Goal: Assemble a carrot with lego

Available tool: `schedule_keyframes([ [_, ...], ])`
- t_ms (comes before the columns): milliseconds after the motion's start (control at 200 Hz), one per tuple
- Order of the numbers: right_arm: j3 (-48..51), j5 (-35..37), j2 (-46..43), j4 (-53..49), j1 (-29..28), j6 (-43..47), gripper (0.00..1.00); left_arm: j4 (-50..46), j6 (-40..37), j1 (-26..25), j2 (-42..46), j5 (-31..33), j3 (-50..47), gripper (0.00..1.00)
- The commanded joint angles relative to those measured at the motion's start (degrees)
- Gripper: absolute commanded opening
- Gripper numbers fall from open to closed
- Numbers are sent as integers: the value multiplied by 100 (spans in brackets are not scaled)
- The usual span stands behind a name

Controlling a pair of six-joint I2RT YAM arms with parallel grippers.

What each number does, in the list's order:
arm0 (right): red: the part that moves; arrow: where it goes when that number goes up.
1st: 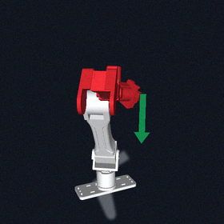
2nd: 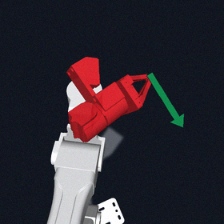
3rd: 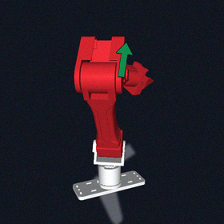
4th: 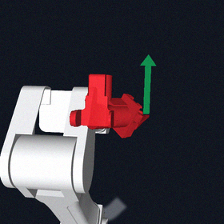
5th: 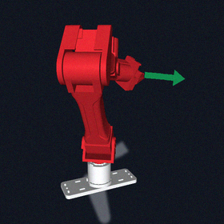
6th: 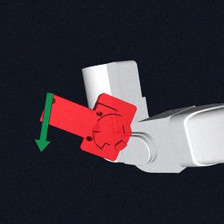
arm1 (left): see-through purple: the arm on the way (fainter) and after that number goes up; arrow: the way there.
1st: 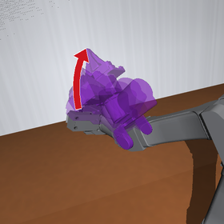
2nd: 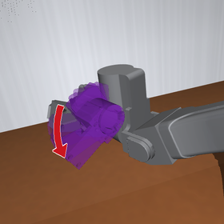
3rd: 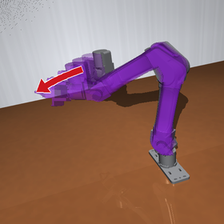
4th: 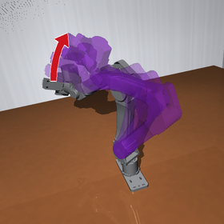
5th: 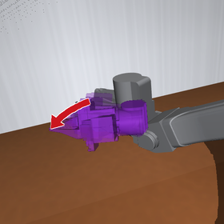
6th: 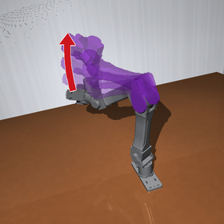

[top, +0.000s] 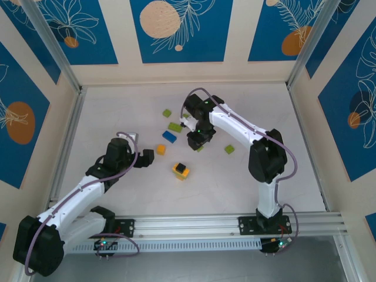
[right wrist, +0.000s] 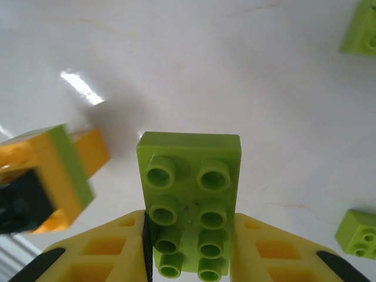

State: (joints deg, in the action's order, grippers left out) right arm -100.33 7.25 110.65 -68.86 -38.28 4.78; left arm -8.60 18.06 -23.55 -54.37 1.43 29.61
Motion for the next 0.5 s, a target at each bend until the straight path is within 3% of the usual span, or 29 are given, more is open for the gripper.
schedule_keyframes([
  [0, -44, -169, -117, -458, -389, 193, 34, 18, -101, -79, 26, -129, -77, 96],
  [495, -447, -101, 315, -879, -1082, 213, 34, 25, -119, -133, 17, -137, -78, 96],
])
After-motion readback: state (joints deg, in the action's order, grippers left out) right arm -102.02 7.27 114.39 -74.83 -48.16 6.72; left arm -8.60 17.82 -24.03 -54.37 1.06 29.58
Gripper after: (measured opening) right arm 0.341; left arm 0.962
